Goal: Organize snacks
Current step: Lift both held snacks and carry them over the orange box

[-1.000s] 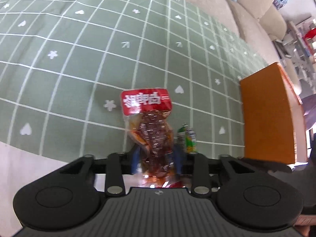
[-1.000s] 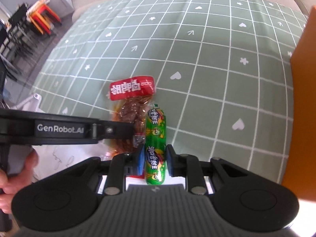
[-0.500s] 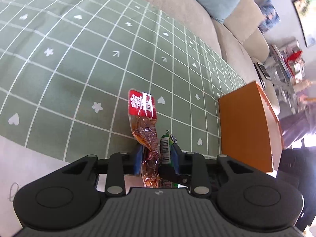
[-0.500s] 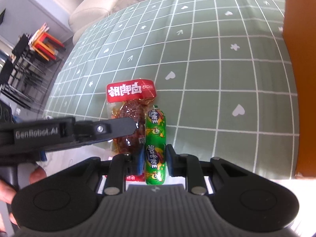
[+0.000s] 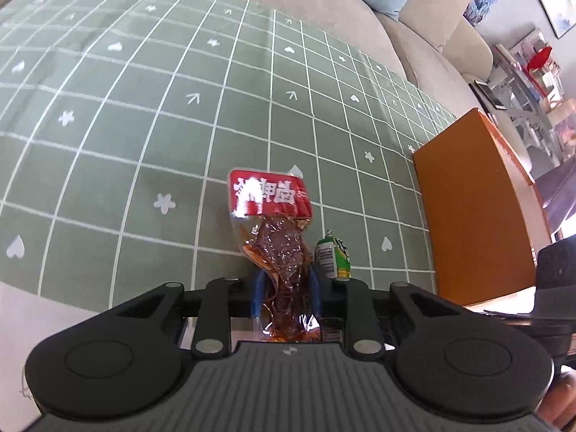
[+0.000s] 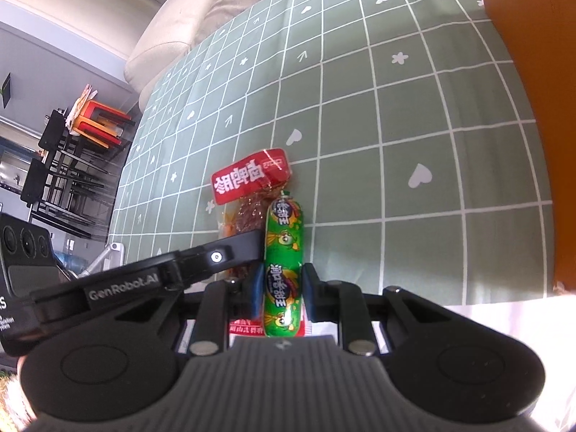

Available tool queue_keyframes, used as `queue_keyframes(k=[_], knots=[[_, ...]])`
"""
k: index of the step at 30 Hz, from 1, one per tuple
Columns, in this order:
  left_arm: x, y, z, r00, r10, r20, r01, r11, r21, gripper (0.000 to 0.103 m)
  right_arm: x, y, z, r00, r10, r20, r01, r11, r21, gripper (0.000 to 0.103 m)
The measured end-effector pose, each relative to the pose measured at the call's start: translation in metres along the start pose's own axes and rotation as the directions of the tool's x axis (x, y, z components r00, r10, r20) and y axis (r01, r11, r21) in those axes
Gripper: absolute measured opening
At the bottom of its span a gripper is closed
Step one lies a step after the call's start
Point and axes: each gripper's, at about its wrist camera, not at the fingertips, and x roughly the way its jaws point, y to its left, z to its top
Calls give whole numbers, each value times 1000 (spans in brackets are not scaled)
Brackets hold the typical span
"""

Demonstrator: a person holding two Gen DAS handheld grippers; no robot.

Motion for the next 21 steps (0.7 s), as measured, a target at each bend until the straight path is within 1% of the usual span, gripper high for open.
queue_keyframes(k=[1, 3, 6, 8, 10, 16, 21], knots=[[0, -2, -1, 1000, 14, 13, -14, 1000, 7, 28, 0, 0, 0, 1000, -1, 0, 1, 1000, 0, 19], [0, -4, -2, 999, 24, 29, -24, 1000, 8, 24, 0, -2, 0, 1000, 7, -1, -7, 1000, 15, 19], [-2, -9, -7, 997, 59, 49, -59, 998, 0, 23, -4, -7, -2, 1000, 12, -2, -12, 999, 35, 19], [-5, -11, -10, 996, 70, 56, -70, 998, -7, 22, -6, -6, -4, 1000, -3, -2, 3, 1000, 31, 19], [-9, -13, -11, 994, 89, 54, -90, 996, -1, 22, -8, -1, -6, 1000, -31, 2, 31, 1000, 1, 19], [-27, -22, -12, 988, 147, 51, -150, 987, 58, 20, -10, 18, -15, 991, -134, 15, 134, 986, -97, 19], [-44, -32, -12, 977, 208, 50, -213, 969, 128, 19, -18, 31, -20, 985, -164, 43, 169, 973, -156, 19]])
